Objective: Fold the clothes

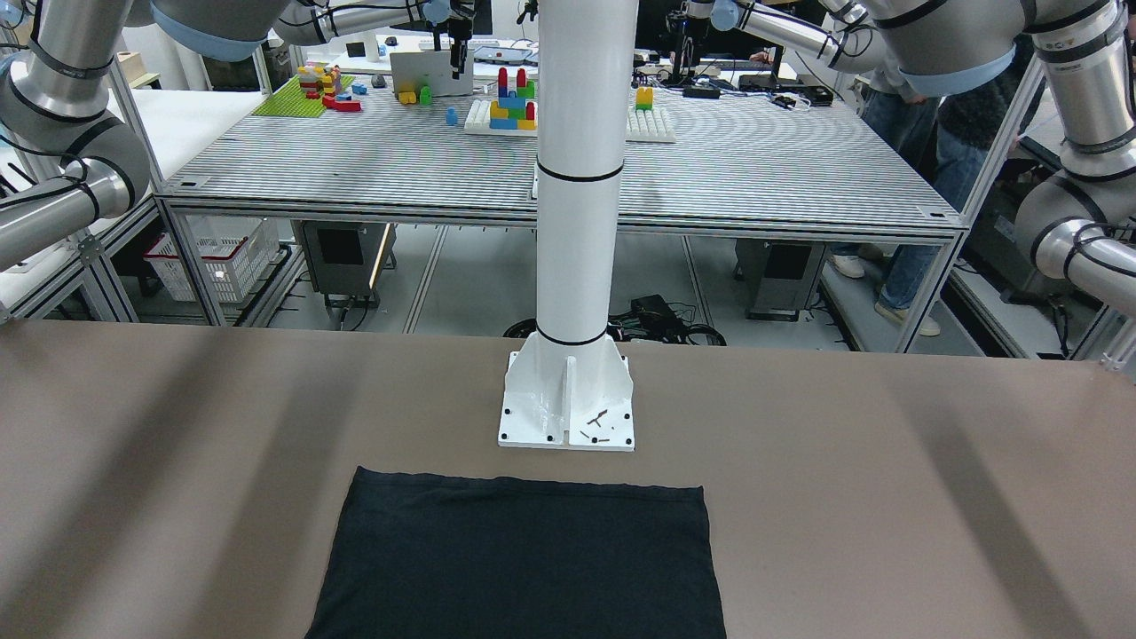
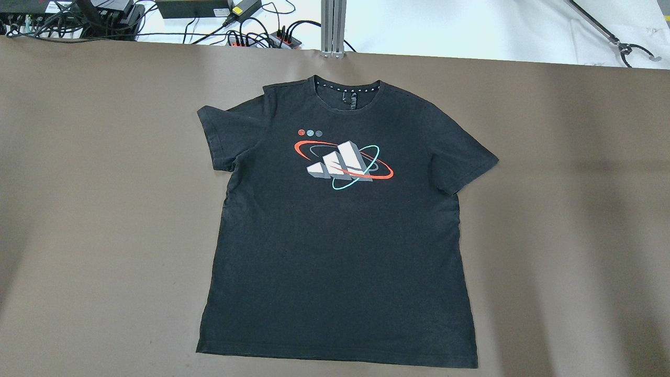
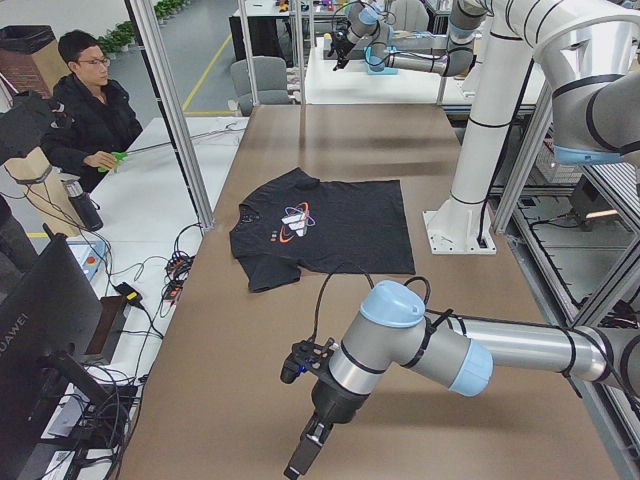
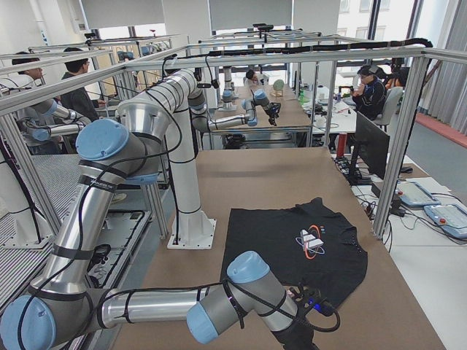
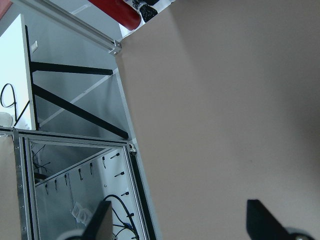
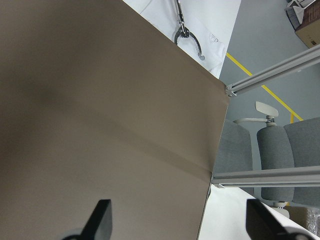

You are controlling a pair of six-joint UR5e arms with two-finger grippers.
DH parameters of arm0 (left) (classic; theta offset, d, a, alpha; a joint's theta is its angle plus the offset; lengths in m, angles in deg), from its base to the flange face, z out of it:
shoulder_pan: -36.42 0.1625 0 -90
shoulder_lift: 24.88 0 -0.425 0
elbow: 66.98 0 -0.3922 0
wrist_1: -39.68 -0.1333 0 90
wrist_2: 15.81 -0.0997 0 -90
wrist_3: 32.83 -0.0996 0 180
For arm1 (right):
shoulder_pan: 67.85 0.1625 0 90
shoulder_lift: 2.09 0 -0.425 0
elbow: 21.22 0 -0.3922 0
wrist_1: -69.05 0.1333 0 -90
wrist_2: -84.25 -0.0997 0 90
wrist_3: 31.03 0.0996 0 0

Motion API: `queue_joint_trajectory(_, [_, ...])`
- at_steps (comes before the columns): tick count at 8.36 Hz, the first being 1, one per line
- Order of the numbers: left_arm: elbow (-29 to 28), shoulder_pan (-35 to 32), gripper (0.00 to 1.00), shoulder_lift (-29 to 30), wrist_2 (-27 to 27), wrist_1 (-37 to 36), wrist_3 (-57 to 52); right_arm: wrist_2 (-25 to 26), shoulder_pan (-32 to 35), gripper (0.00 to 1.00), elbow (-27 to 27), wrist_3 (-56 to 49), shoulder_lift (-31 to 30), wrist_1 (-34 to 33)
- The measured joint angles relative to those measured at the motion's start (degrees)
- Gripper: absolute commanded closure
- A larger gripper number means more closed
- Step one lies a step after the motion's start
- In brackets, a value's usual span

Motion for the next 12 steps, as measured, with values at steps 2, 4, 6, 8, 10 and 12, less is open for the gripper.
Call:
queue_joint_trajectory(2, [-0.5, 0.0, 0.06, -0.2, 0.0, 0.3, 0.6, 0.0, 0.0, 0.06, 0.0, 0.0, 0.0, 0.0])
queue_joint_trajectory(4, [-1.0, 0.0, 0.06, -0.3, 0.0, 0.6, 0.8, 0.0, -0.1, 0.06, 0.0, 0.1, 0.0, 0.0])
queue_joint_trajectory(6, [-1.6, 0.0, 0.06, -0.5, 0.1, 0.8, 0.8, -0.1, -0.1, 0.06, -0.1, 0.1, 0.0, 0.0])
queue_joint_trajectory(8, [-2.2, 0.0, 0.06, -0.5, 0.2, 1.0, 0.7, -0.2, -0.1, 0.06, -0.2, 0.1, 0.0, 0.0])
queue_joint_trajectory(10, [-2.4, 0.0, 0.06, -0.3, 0.2, 1.0, 0.8, -0.4, -0.3, 0.06, -0.4, 0.6, 0.0, -0.1])
queue_joint_trajectory(12, [-2.3, 0.0, 0.06, -0.4, 0.6, 1.0, 0.8, -0.4, -1.7, 0.06, -0.4, 5.1, 0.4, -0.3])
